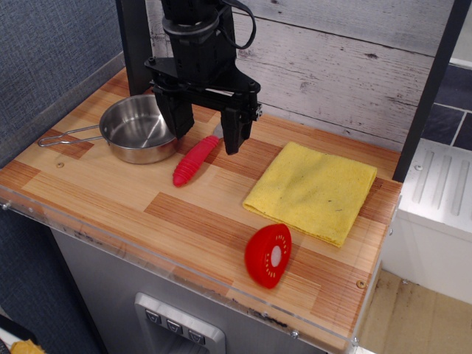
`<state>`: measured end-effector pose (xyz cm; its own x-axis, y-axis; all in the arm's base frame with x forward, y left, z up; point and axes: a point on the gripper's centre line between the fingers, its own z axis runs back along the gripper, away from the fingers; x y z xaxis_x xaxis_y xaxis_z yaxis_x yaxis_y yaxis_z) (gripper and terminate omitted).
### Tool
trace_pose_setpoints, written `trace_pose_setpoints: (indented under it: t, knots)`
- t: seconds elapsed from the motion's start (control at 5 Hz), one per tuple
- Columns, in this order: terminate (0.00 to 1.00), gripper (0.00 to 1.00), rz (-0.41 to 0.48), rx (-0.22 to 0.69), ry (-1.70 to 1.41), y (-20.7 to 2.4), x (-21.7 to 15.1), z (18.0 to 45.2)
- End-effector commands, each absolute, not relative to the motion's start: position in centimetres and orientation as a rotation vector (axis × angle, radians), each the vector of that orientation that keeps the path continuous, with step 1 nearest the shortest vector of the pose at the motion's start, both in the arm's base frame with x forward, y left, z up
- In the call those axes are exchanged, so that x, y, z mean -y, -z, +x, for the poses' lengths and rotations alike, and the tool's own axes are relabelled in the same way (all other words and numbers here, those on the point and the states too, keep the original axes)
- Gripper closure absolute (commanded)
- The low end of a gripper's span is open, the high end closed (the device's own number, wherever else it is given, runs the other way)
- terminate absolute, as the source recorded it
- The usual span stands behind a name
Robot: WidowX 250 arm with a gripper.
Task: Put the pot right on top of the napkin.
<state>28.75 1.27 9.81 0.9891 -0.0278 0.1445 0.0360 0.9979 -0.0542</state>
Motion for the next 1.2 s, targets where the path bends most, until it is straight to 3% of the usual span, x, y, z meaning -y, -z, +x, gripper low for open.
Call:
trace_pose_setpoints:
  t: [0.0, 0.2, 0.6, 0.8, 1.0]
  knots:
    - [0.0, 0.0, -0.057, 0.144, 0.032, -9.8, -1.3, 28.8]
    - [0.0, 0.0, -0.087, 0.165, 0.068, -9.7, -4.2, 29.7]
    - [0.0, 0.0, -0.032, 0.194, 0.138, -8.6, -10.0, 31.4]
    - [0.0, 0.0, 0.022, 0.175, 0.177, -6.9, -10.7, 32.3]
    - [0.0, 0.0, -0.006, 0.161, 0.132, -4.5, -10.5, 32.9]
